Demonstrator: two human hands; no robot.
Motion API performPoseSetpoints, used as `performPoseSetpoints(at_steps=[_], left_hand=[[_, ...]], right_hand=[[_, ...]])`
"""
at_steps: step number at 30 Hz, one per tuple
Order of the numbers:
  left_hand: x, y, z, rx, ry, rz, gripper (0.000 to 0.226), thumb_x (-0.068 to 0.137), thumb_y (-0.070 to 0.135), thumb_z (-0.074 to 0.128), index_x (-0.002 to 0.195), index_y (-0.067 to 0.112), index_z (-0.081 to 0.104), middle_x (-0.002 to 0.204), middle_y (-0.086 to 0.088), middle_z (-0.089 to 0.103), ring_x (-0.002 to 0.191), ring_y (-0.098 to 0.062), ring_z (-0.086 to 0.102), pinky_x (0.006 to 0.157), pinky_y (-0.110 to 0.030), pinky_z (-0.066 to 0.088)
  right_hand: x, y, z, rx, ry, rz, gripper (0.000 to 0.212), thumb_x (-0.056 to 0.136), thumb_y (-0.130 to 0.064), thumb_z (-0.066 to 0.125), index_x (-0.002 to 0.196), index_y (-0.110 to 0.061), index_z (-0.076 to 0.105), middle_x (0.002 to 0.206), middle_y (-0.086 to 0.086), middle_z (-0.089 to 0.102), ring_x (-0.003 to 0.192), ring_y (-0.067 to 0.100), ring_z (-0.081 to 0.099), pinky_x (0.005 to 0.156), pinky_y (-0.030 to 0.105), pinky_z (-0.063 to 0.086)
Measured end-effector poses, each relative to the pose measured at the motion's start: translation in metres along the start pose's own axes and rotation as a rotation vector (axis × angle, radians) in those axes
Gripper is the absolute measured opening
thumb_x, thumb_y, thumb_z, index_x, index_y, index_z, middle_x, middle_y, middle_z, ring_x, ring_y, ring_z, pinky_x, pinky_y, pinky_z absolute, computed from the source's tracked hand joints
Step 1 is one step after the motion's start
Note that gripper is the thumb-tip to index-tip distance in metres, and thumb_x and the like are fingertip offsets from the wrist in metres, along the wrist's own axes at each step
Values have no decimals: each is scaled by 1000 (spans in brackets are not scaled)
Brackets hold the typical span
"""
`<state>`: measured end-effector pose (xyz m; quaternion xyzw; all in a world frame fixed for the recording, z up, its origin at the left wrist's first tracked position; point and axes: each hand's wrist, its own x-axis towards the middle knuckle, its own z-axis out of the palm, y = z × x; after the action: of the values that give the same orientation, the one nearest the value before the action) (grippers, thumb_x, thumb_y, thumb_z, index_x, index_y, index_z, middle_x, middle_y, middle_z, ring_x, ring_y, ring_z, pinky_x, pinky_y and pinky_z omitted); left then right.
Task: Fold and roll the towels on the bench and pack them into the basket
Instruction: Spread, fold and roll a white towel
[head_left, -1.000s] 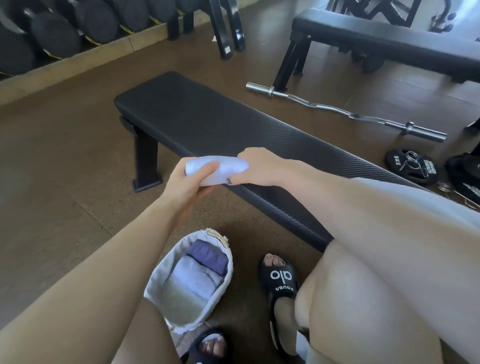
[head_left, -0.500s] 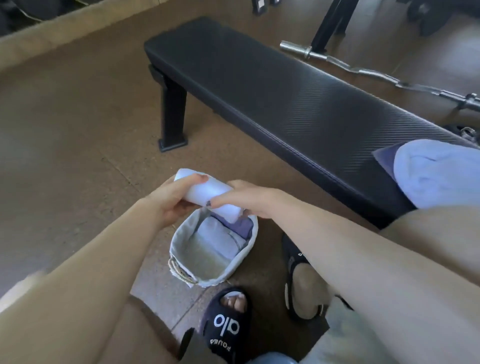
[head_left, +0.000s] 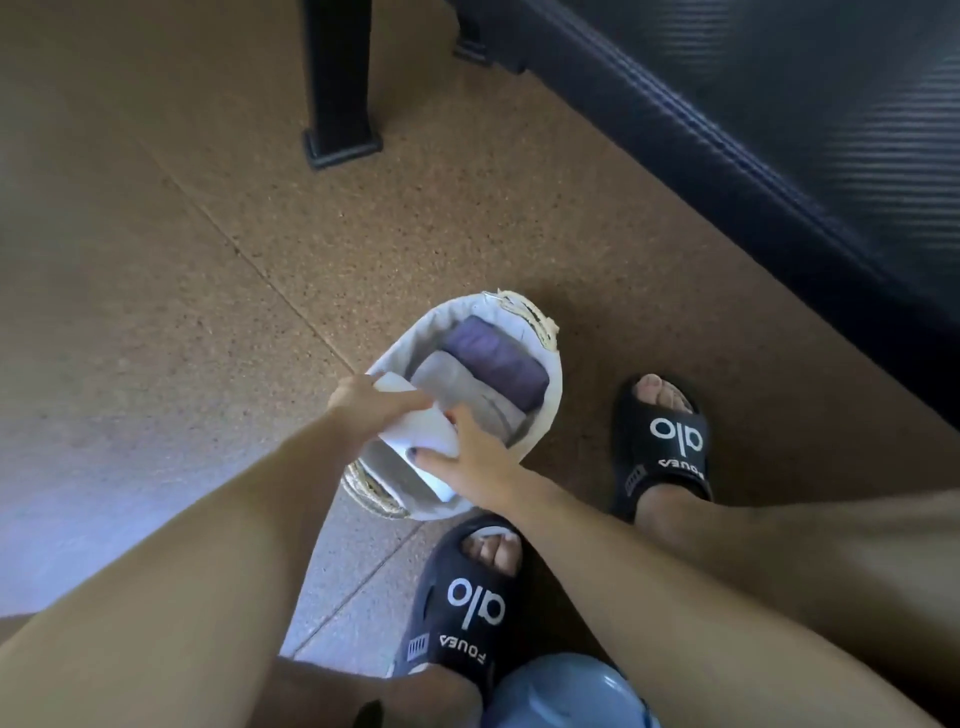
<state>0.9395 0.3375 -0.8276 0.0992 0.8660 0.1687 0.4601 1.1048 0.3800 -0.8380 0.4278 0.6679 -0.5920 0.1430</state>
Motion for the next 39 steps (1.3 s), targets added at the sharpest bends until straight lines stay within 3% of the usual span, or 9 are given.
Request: performPoseSetpoints(at_steps=[3, 6, 12, 20, 26, 30, 32, 35, 39], left_hand=[[7, -4, 10, 299, 146, 70, 83, 71, 56, 81, 137, 14, 55, 123, -12, 62, 112, -28, 62, 79, -30, 47], [10, -12, 20, 327, 139, 147, 61, 76, 55, 78, 122, 18, 64, 99, -4, 64, 94, -24, 63, 72, -29, 44], [26, -19, 33, 645, 228, 462, 27, 101, 29, 51, 117, 7, 55, 102, -17, 67, 98, -37, 64, 75, -39, 44], [7, -27, 28, 1015, 299, 835, 25, 74, 21, 67, 96, 13, 61, 95, -8, 57, 84, -29, 60, 68, -39, 50], [12, -32, 31, 968, 97, 685, 35, 89, 19, 60, 123, 17, 53, 123, -5, 48, 111, -26, 48, 82, -35, 42], [22, -32, 35, 1049, 93, 668, 31, 98, 21, 55, 128, 20, 51, 128, -2, 47, 116, -21, 48, 96, -28, 39], [24, -29, 38, 1081, 68, 621, 31, 101, 26, 52, 131, 23, 48, 133, 1, 44, 123, -19, 46, 96, -28, 40], [25, -18, 38, 1146, 0, 570, 34, 100, 30, 53, 133, 24, 48, 135, 0, 43, 127, -22, 46, 100, -36, 45], [14, 8, 36, 1252, -144, 589, 37, 100, 30, 53, 132, 14, 50, 130, -9, 53, 118, -26, 57, 97, -37, 47]], right_hand=[[13, 3, 10, -189, -27, -3, 72, 96, -47, 55, 155, -23, 20, 145, 14, 48, 131, 36, 48, 100, 40, 41], [22, 1, 12, -309, -45, -14, 74, 98, -43, 53, 157, -18, 16, 149, 15, 46, 137, 36, 43, 106, 42, 39], [37, 7, 20, -409, -124, 54, 56, 100, -39, 50, 146, -11, 35, 140, 19, 55, 130, 36, 51, 102, 41, 41], [56, 13, 27, -196, -54, 95, 44, 101, -35, 51, 136, -9, 45, 129, 16, 61, 119, 36, 58, 96, 42, 48], [58, 15, 36, -462, -29, 122, 49, 100, -42, 47, 142, -17, 46, 138, 13, 54, 129, 31, 51, 105, 41, 42], [51, 12, 39, -737, 125, 45, 47, 101, -47, 45, 131, -12, 54, 127, 8, 62, 118, 26, 58, 94, 36, 43], [46, 13, 43, -790, 250, -6, 46, 95, -47, 57, 121, -9, 60, 114, 10, 67, 106, 26, 63, 85, 34, 46], [35, 15, 42, -866, 271, -66, 50, 51, -45, 91, 77, -7, 72, 65, 9, 65, 61, 25, 63, 56, 28, 46], [14, 1, 20, -954, 294, -145, 35, 46, -24, 89, 72, -14, 68, 61, 4, 59, 57, 23, 60, 52, 26, 42]])
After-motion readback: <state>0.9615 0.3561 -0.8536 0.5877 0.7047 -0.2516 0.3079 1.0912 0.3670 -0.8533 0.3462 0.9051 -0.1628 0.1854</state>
